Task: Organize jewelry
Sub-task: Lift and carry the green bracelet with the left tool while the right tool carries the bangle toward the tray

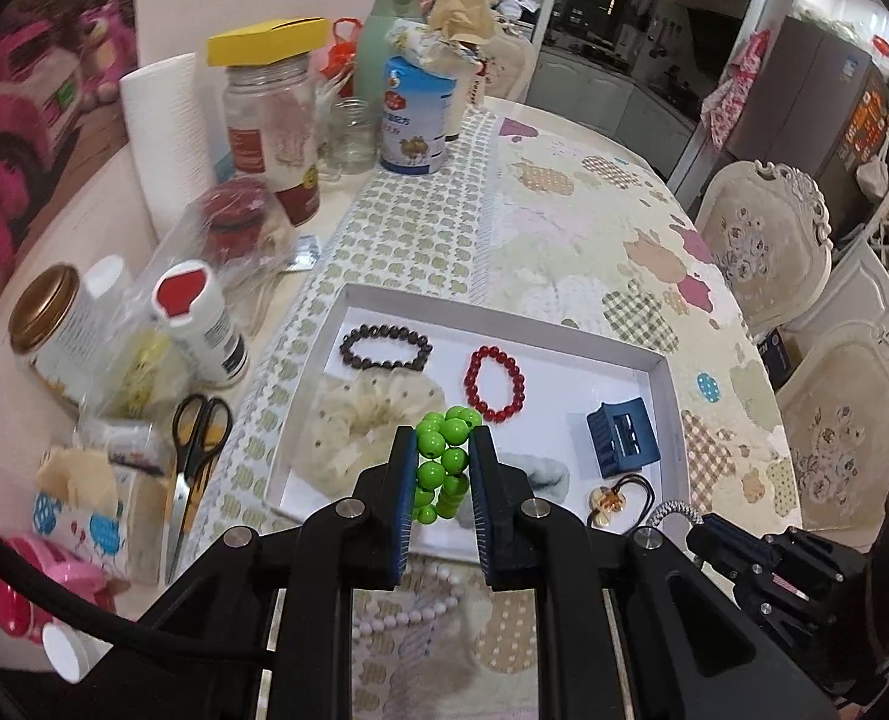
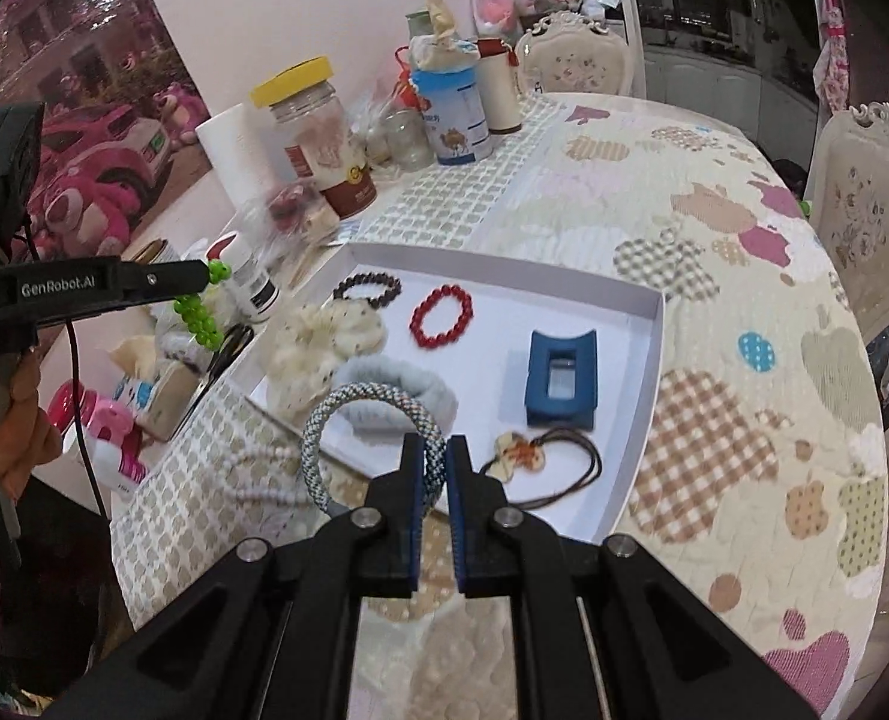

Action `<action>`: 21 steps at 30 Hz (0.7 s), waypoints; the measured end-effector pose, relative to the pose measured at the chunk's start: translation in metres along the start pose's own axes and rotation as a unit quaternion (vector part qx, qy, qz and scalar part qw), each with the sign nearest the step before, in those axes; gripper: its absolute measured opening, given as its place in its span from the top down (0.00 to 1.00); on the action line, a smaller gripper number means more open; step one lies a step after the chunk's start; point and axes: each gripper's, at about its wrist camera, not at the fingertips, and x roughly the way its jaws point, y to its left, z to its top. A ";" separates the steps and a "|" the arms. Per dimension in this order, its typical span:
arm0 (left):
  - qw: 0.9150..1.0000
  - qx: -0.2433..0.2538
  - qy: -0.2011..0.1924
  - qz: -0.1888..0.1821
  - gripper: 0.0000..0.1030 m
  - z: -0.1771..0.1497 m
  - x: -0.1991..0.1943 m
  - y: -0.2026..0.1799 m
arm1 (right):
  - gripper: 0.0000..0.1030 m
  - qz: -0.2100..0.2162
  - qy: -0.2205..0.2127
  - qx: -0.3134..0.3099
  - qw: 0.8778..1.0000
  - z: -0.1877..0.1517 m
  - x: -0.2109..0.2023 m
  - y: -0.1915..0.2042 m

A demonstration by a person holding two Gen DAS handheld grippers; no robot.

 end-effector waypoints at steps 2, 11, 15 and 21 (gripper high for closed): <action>1.000 0.004 0.000 -0.002 0.84 0.005 0.005 -0.003 | 0.93 -0.003 -0.001 0.001 1.000 0.006 0.004 -0.001; 1.000 0.019 0.003 -0.005 0.84 0.022 0.024 -0.011 | 0.93 -0.007 -0.001 0.011 1.000 0.021 0.019 -0.007; 1.000 0.023 0.004 -0.005 0.84 0.026 0.029 -0.013 | 0.93 -0.009 -0.003 0.016 1.000 0.026 0.021 -0.010; 1.000 0.026 0.007 -0.006 0.84 0.030 0.034 -0.016 | 0.93 -0.011 -0.006 0.022 1.000 0.031 0.023 -0.017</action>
